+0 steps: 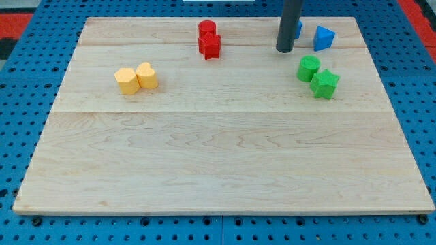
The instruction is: Slide your hand to the center right
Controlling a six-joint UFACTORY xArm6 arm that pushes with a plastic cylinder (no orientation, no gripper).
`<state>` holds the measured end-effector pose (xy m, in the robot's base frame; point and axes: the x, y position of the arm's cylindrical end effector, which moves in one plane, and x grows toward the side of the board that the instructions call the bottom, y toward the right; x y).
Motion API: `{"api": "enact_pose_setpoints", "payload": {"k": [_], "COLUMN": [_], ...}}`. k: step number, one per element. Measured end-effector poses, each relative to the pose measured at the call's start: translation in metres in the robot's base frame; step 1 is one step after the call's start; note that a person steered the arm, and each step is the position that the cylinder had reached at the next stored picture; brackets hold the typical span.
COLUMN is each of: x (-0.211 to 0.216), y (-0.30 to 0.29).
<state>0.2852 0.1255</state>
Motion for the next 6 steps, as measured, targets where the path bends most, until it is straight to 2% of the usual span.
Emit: {"api": "enact_pose_setpoints", "payload": {"k": [2, 4, 6], "x": [0.000, 0.010, 0.020], "y": [-0.002, 0.068, 0.091]}}
